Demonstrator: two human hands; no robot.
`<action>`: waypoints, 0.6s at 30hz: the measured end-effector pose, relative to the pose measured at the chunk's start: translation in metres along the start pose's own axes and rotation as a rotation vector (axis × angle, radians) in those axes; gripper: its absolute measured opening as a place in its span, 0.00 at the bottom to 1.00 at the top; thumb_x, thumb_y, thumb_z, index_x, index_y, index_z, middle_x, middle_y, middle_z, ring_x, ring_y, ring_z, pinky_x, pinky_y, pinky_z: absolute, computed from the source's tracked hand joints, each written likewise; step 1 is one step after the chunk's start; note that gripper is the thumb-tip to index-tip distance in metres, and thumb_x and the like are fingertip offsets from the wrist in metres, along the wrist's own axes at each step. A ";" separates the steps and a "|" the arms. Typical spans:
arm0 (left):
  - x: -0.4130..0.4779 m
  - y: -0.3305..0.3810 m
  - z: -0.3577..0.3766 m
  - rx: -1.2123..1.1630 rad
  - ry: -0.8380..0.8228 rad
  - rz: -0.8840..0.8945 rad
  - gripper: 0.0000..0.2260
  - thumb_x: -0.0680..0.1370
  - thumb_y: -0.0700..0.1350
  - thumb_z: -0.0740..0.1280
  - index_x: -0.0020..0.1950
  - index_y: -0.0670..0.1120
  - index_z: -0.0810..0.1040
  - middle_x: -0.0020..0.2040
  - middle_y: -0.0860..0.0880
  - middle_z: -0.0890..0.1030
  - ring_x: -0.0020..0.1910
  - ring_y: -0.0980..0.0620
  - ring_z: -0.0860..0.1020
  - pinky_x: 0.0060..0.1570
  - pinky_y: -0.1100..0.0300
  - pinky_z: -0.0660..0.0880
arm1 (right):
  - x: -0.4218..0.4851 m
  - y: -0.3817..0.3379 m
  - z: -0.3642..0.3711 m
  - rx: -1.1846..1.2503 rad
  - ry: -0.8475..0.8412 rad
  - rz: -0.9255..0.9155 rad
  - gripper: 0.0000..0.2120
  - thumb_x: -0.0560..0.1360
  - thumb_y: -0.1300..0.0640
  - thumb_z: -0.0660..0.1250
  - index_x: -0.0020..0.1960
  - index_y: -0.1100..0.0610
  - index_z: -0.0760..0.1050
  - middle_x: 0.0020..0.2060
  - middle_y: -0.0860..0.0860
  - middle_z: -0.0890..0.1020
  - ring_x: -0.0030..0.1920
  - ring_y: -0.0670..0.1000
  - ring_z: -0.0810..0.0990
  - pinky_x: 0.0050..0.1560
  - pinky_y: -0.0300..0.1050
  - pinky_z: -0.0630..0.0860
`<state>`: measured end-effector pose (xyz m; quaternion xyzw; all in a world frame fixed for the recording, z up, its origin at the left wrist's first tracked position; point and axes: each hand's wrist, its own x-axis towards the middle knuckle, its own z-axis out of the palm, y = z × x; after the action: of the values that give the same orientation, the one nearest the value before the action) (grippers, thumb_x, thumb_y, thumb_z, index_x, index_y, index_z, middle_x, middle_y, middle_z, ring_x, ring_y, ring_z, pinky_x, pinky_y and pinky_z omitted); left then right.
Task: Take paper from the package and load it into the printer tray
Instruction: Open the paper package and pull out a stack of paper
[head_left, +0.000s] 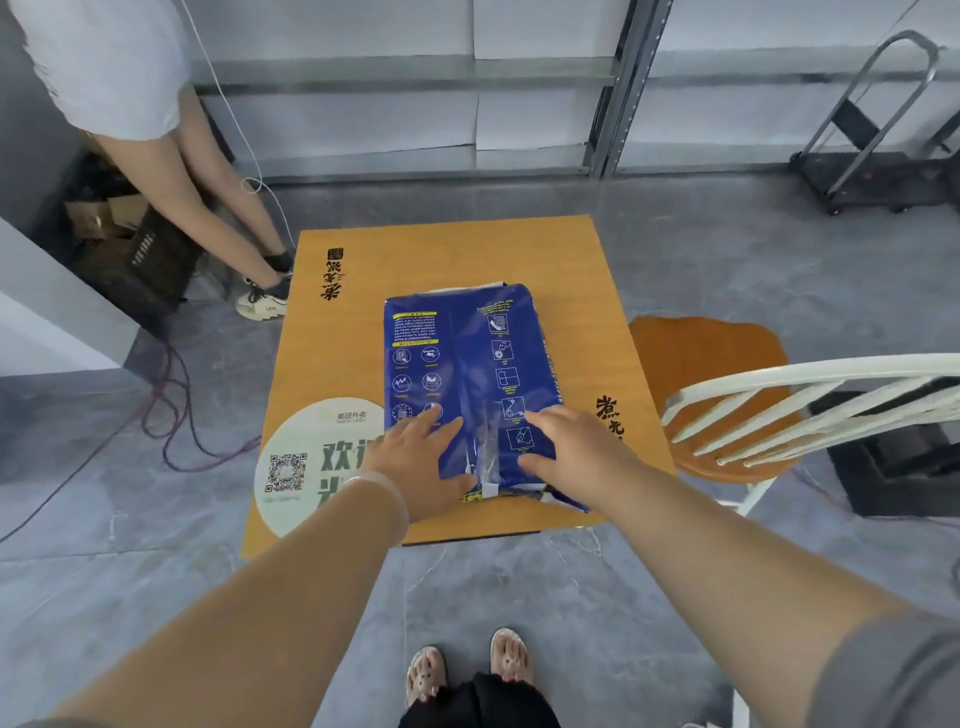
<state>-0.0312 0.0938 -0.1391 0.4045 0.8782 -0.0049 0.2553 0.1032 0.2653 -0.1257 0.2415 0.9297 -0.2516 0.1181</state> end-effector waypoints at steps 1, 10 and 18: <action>0.003 0.000 0.004 -0.001 0.012 0.007 0.36 0.71 0.68 0.58 0.75 0.59 0.50 0.78 0.55 0.49 0.76 0.48 0.50 0.71 0.45 0.55 | 0.005 0.001 0.003 -0.024 0.010 -0.017 0.29 0.75 0.43 0.63 0.73 0.50 0.61 0.70 0.49 0.68 0.69 0.51 0.64 0.65 0.49 0.66; 0.035 -0.012 0.030 0.056 0.131 0.102 0.44 0.66 0.74 0.55 0.75 0.59 0.41 0.78 0.55 0.38 0.76 0.50 0.39 0.74 0.46 0.42 | 0.039 -0.001 0.037 -0.113 0.149 -0.016 0.28 0.76 0.47 0.64 0.73 0.51 0.60 0.71 0.50 0.65 0.70 0.52 0.60 0.67 0.49 0.64; 0.043 -0.023 0.046 0.089 0.151 0.136 0.45 0.64 0.76 0.51 0.75 0.60 0.39 0.78 0.53 0.42 0.76 0.49 0.39 0.74 0.46 0.40 | 0.049 0.003 0.052 -0.186 0.178 0.011 0.27 0.77 0.45 0.61 0.74 0.47 0.59 0.74 0.51 0.60 0.73 0.53 0.55 0.70 0.53 0.57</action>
<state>-0.0507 0.0993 -0.2032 0.4734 0.8643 0.0038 0.1699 0.0679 0.2589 -0.1877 0.2559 0.9545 -0.1414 0.0583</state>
